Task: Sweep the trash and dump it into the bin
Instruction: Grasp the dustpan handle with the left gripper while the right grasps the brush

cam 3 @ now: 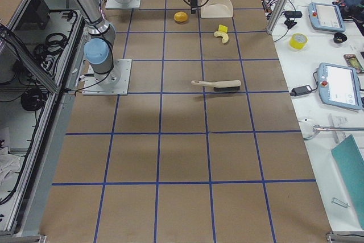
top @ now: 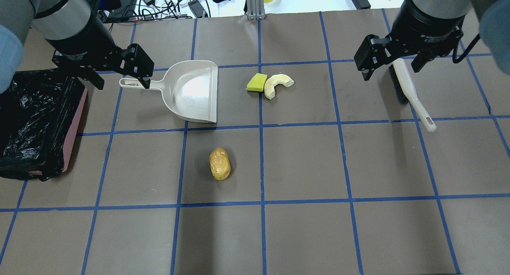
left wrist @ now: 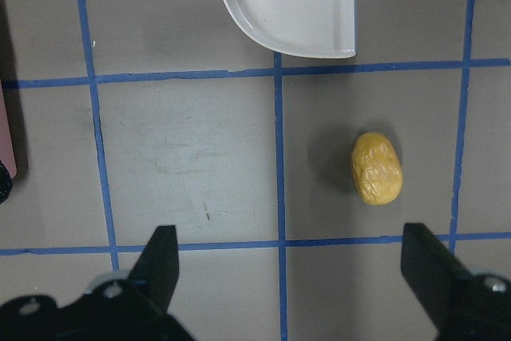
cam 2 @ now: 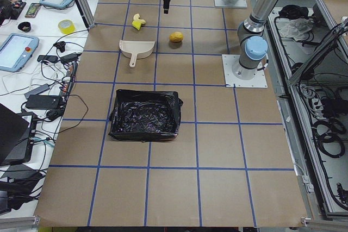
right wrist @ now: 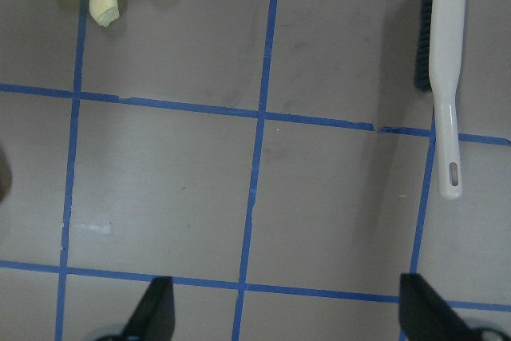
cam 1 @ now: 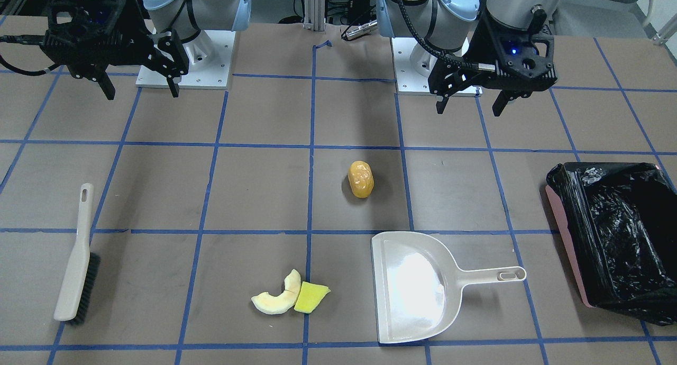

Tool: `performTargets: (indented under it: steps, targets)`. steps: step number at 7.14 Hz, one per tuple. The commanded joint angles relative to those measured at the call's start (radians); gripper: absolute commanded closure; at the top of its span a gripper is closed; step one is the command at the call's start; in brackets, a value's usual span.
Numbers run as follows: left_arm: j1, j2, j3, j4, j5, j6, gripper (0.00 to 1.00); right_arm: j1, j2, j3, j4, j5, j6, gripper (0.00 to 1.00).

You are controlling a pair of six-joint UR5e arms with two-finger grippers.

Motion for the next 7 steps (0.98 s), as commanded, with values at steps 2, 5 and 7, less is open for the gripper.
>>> performTargets:
  steps: [2,5,7]
  targets:
    - [0.001,0.001,-0.038,0.01,-0.015,-0.002,0.0,-0.003,0.002,0.007,-0.008,-0.007,-0.006,0.0]
    - [0.05,-0.044,-0.04,0.076,-0.015,0.192,0.0,-0.13,0.1,0.014,-0.013,-0.012,-0.157,0.0]
    - [0.15,-0.111,-0.042,0.128,-0.018,0.495,0.0,-0.249,0.234,0.03,-0.133,-0.019,-0.325,0.0]
